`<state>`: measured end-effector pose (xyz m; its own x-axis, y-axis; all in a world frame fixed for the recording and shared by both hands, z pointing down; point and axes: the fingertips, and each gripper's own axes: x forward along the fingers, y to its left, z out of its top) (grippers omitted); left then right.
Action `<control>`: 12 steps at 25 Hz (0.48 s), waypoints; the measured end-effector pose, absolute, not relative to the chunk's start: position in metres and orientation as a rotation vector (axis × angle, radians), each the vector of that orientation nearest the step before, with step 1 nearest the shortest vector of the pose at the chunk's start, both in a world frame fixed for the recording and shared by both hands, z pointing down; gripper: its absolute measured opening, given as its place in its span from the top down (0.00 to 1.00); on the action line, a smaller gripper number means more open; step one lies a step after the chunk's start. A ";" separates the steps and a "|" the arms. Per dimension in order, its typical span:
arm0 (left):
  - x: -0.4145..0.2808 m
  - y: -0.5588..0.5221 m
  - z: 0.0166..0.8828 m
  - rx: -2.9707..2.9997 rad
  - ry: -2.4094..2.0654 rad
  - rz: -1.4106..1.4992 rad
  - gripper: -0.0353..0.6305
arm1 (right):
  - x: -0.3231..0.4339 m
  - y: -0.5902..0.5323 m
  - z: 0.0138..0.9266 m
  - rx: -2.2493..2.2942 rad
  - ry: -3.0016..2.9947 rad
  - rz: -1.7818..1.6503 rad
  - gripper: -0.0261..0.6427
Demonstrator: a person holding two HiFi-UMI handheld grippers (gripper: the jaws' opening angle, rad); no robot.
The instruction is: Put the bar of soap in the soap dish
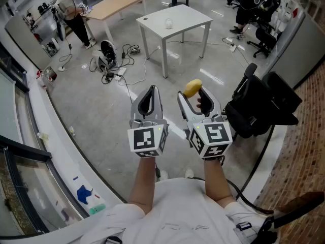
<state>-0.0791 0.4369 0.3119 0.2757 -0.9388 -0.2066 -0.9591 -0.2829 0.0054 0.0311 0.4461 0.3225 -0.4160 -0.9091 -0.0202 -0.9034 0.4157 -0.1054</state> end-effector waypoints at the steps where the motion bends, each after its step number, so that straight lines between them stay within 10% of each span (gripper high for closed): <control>1: -0.078 0.437 0.312 -2.416 1.796 0.256 0.95 | 0.032 0.445 0.323 -1.655 2.578 -0.125 0.55; 12: -0.054 0.437 0.313 -2.433 1.758 0.221 0.95 | 0.048 0.442 0.321 -1.658 2.557 -0.140 0.55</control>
<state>-0.0541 0.4366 0.3132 0.3099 -0.9305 -0.1954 -0.9499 -0.3119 -0.0211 0.0479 0.4418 0.3214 -0.4066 -0.9132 -0.0266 -0.9049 0.4065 -0.1261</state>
